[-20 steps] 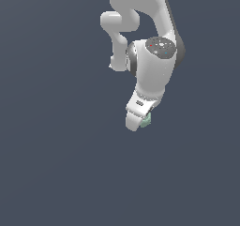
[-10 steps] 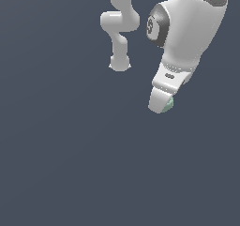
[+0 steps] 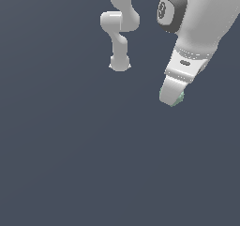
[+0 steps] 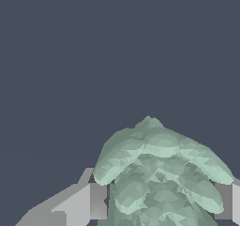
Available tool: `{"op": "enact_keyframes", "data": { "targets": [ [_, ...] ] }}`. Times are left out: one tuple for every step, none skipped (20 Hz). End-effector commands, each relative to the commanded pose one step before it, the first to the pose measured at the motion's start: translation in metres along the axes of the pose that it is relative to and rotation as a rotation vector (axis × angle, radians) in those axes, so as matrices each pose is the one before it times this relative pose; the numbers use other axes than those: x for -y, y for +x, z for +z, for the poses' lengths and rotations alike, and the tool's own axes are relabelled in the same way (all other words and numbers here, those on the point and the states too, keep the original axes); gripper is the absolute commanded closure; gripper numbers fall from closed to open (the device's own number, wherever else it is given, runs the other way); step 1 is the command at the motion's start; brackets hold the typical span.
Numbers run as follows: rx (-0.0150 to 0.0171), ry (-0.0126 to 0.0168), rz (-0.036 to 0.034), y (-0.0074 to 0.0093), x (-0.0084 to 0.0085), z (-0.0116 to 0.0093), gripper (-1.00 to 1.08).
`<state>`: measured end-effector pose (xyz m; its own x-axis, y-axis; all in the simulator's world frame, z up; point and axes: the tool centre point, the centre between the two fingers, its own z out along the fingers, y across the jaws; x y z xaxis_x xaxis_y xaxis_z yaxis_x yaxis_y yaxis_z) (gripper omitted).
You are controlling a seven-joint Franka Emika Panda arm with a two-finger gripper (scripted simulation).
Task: Pick up the object and move it to a goal position.
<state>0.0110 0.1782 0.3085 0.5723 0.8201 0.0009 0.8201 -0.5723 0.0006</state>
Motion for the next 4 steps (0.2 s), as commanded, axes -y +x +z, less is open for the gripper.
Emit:
{"op": "enact_keyframes", "data": {
  "targets": [
    [0.00075, 0.00070, 0.00128, 0.00007, -0.00060, 0.00000, 1.08],
    [0.00000, 0.00000, 0.00000, -0.00045, -0.00078, 0.00116, 1.08],
    [0.00000, 0.00000, 0.00000, -0.00037, -0.00054, 0.00085, 1.08],
    [0.00000, 0.00000, 0.00000, -0.00013, -0.00018, 0.00029, 1.08]
  ]
}}
